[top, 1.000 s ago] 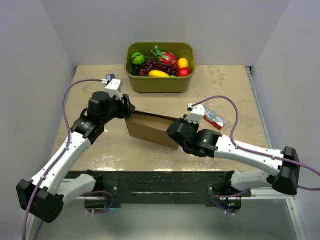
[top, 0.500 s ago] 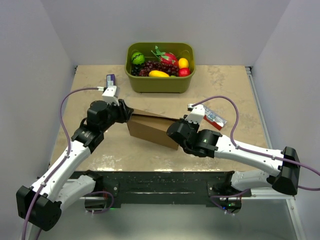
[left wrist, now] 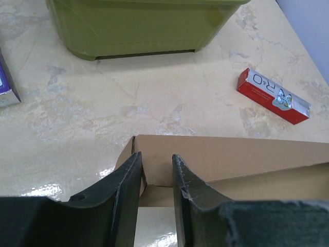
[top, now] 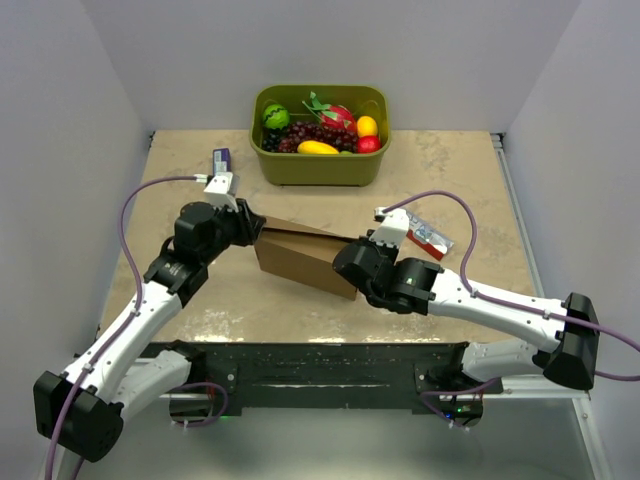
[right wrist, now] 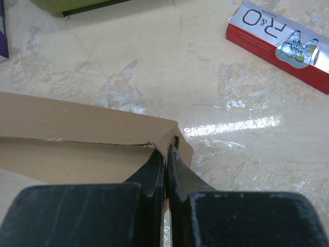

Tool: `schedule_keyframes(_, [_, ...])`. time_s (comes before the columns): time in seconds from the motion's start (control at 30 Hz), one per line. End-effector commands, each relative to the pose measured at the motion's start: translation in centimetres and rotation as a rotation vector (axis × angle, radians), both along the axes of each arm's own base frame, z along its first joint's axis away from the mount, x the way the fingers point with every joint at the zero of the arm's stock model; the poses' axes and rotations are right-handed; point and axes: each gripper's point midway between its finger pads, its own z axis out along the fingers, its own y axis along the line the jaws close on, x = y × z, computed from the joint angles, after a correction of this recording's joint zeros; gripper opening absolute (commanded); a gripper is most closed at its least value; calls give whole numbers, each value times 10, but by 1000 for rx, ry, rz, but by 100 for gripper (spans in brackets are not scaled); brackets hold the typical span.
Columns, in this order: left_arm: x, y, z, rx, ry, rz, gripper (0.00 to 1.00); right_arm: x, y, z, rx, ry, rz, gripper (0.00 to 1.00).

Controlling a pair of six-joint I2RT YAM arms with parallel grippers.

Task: Fold the paper box

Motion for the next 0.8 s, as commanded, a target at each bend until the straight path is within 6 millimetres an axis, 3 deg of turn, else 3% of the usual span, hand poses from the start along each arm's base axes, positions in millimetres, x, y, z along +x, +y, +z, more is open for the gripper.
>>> schedule_keyframes(0.0, [-17,11,-58,105,173,-6,34,-49,-23,-82,-219,313,97,0])
schedule_keyframes(0.3, [-13,10,-58,119,169,-19,32,-68,-38,-104,-242,407,82,0])
schedule_keyframes(0.37, [-13,11,-60,122,170,-18,31,-66,-37,-95,-240,394,78,0])
schedule_keyframes(0.4, [-13,11,-59,124,167,-16,31,-62,-31,-81,-230,382,89,3])
schedule_keyframes(0.47, [-14,12,-60,126,166,-14,31,-57,-28,-66,-230,358,98,10])
schedule_keyframes(0.5, [-14,12,-59,123,163,-13,31,-54,-24,-52,-221,346,99,18])
schedule_keyframes(0.6, [-13,12,-56,119,155,-15,31,-48,-19,-32,-216,323,100,27])
schedule_keyframes(0.77, [-11,10,-50,113,143,-21,31,-40,-18,-22,-209,310,94,35])
